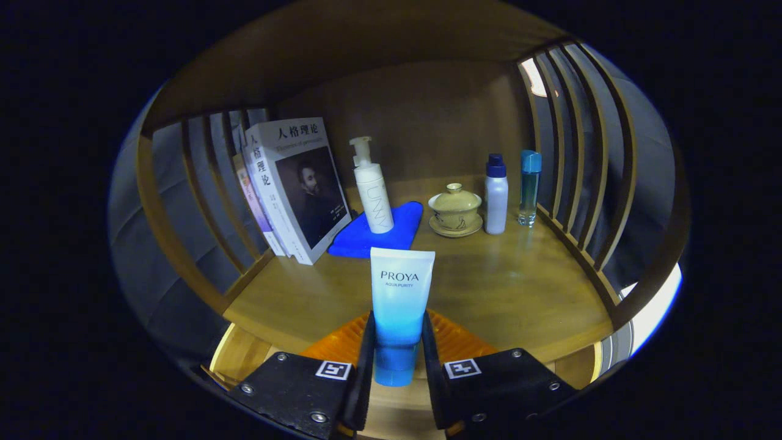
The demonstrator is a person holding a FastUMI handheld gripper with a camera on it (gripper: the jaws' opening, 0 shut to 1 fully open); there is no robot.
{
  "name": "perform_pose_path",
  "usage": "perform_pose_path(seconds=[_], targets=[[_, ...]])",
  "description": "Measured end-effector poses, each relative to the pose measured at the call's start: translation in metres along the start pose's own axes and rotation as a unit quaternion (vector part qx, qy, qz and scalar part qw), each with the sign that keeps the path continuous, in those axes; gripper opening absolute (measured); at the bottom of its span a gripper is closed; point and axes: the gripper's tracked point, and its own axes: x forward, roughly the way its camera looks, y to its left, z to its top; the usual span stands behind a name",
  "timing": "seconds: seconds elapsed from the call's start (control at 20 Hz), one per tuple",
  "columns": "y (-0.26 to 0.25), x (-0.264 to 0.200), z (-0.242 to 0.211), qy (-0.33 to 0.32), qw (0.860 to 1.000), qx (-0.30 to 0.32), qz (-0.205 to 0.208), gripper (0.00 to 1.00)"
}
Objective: Pull open the drawer, take out the items inside it, and place them on the countertop above the cabinet.
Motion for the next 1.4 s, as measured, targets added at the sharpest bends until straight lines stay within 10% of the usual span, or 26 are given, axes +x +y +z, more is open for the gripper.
perform_pose_path(seconds=[0.4,0.55,1.4], targets=[[0.009,0.016,0.010,-0.039,0.999,-0.007,-0.025,0.59],[0.012,-0.006,0.019,-0.083,0.996,-0.018,-0.028,0.96],[0.010,-0.156,-0.063,-0.244,0.968,-0.032,-0.050,0.95]])
